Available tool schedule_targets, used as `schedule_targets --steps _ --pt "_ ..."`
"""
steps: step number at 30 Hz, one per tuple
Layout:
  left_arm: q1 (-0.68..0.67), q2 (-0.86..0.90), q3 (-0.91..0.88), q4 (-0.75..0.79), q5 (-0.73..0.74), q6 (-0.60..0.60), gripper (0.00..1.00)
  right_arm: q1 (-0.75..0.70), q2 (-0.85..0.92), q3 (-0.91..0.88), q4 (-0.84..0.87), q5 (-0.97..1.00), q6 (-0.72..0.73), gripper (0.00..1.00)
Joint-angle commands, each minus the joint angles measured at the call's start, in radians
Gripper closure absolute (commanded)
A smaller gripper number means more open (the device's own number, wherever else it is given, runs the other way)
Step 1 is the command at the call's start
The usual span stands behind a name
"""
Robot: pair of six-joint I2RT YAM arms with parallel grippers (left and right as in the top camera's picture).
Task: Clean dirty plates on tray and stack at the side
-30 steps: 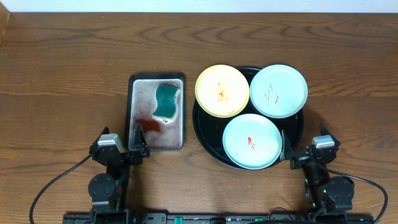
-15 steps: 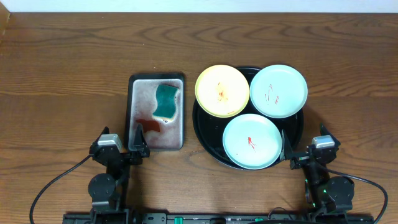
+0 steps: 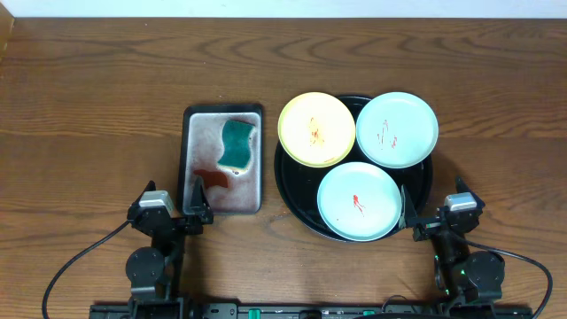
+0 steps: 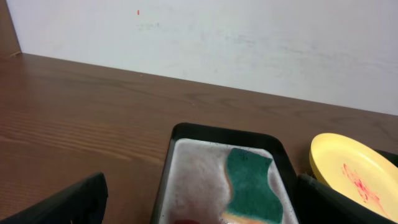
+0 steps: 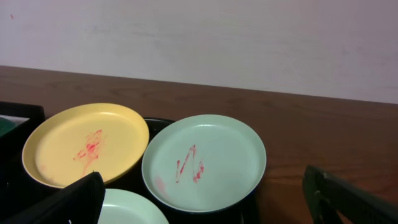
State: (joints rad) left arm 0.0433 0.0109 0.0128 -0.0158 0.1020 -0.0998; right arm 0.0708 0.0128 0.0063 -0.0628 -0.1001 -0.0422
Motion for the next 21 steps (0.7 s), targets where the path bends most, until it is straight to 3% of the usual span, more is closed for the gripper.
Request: schedule_targets --steps 1,11,15,21 --pt "0.000 -0.007 -0.009 -0.044 0.024 0.013 0.05 0.008 -0.006 -0.001 -0.003 -0.005 -0.015 0.01" --pt "0.000 -0.007 -0.009 -0.040 0.025 0.013 0.05 0.008 -0.006 -0.001 -0.001 -0.006 -0.016 0.01" --pt "-0.001 -0.004 -0.005 -0.048 0.025 0.001 0.05 0.008 -0.006 -0.001 0.073 -0.066 0.011 0.01" --pt "0.000 0.076 0.130 -0.177 0.024 -0.009 0.05 0.008 -0.006 0.010 0.031 -0.053 0.031 0.01"
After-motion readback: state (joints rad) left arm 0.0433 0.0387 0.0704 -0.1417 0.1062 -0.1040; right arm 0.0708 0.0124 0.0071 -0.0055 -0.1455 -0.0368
